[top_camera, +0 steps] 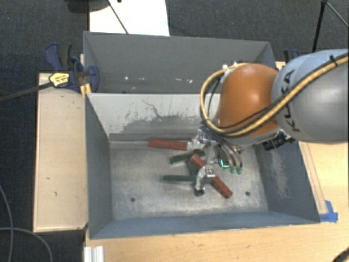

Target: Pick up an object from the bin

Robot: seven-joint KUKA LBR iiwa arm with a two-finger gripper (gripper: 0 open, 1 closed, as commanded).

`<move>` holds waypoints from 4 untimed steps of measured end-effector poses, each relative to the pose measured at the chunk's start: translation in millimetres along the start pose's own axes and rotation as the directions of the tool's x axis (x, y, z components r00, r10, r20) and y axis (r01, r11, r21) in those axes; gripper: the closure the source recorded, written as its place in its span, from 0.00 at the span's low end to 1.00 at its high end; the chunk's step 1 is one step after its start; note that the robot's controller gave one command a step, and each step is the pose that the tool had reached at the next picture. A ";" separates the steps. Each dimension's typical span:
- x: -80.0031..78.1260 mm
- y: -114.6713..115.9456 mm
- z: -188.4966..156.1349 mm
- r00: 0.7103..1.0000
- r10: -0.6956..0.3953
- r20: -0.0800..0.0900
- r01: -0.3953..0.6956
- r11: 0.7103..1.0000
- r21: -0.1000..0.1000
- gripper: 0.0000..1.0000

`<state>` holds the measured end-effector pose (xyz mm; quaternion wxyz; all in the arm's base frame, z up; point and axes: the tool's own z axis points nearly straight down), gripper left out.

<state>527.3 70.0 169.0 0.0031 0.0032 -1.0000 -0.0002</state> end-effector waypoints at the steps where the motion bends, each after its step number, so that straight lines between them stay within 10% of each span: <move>1: -1.7 -0.3 -4.3 1.000 0.002 0.008 -0.002 1.000 -0.001 0.00; 2: 17.7 10.6 95.0 0.993 -0.116 0.011 0.116 0.993 0.001 1.00; 3: 17.7 10.6 95.0 0.993 -0.115 0.011 0.115 0.993 0.001 1.00; 4: 31.8 12.3 -44.4 0.993 -0.114 0.009 0.114 0.994 0.001 1.00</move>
Offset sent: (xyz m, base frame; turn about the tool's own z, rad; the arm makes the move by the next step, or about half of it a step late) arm -0.0210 0.0106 -0.0990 -0.1205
